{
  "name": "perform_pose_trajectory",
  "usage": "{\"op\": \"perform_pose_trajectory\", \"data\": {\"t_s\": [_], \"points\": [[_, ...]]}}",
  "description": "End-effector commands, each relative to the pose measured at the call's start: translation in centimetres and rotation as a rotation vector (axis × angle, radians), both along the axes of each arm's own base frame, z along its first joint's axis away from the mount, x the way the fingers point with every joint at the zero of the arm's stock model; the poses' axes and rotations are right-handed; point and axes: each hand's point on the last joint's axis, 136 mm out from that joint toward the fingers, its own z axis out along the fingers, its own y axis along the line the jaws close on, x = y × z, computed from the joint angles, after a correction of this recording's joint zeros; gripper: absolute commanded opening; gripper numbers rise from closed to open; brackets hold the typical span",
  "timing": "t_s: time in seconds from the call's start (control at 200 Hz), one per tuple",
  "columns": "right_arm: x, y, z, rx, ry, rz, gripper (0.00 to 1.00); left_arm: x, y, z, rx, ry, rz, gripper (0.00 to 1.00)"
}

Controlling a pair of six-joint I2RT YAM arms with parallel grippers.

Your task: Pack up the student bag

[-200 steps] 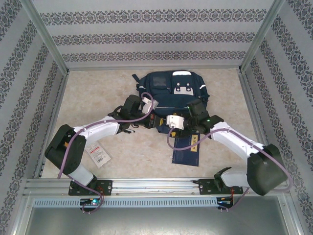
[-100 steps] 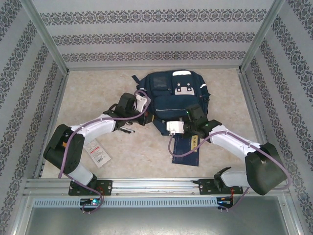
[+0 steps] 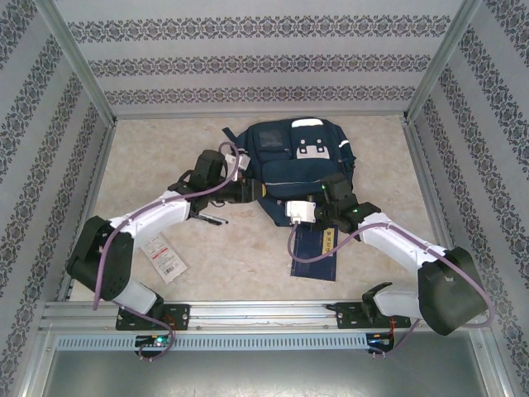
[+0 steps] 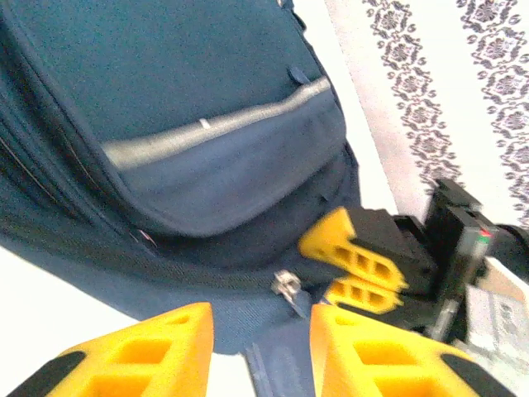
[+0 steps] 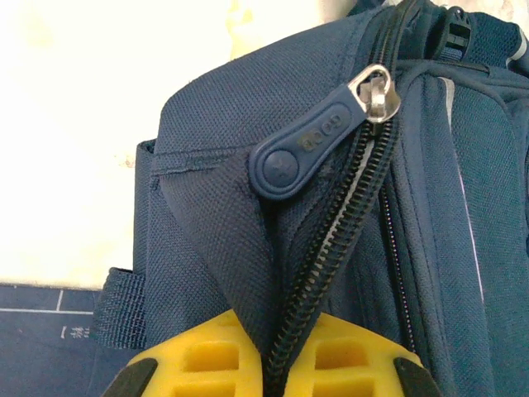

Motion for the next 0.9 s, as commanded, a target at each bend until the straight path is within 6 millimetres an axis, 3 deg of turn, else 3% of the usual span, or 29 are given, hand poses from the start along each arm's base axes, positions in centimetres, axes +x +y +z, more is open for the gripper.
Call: {"op": "perform_pose_trajectory", "data": {"t_s": [0.0,0.365,0.894], "points": [[0.0,1.8,2.6,0.12,-0.033,0.04,0.03,-2.4,-1.9,0.7,-0.078,0.185,0.056,0.33],[-0.8,2.9,2.5,0.151,-0.006,0.069,0.02,-3.1,-3.3,-3.7,0.025,0.277,0.115,0.4],[-2.2,3.9,1.4,0.124,0.007,0.116,0.01,-1.9,-4.3,-2.3,-0.063,0.263,0.141,0.43]]}}
